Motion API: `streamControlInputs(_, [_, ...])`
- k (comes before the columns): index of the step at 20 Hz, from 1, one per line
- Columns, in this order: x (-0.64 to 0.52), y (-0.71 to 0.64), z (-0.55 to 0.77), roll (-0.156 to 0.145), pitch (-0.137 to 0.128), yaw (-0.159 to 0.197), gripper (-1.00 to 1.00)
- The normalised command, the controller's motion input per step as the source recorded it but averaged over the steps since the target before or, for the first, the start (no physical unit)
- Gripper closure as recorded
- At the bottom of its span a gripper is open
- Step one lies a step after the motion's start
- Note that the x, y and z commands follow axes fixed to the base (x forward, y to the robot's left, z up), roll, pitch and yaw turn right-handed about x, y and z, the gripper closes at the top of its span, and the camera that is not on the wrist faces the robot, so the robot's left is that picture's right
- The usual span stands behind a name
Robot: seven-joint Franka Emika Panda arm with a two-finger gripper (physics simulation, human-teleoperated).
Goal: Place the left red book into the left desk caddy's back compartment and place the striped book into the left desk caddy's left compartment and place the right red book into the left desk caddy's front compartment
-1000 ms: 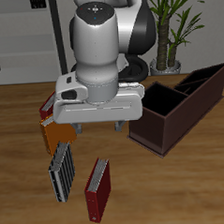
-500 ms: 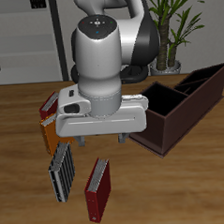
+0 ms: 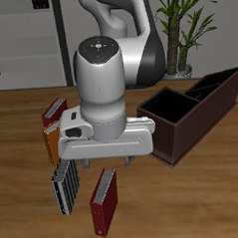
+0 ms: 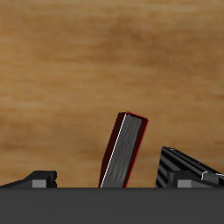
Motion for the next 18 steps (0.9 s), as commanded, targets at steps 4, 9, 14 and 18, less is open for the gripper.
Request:
streamControlInputs(4, [0.04, 0.03, -0.29, 0.039, -0.011, -0.014, -1.00])
streamControlInputs(9, [-0.01, -0.06, -0.17, 0.023, -0.043, -0.037, -1.00])
streamControlInputs(14, [-0.05, 0.04, -0.14, 0.020, -0.038, -0.025, -1.00])
streamControlInputs(18, [0.05, -0.11, -0.28, -0.001, -0.008, -0.043, -1.00])
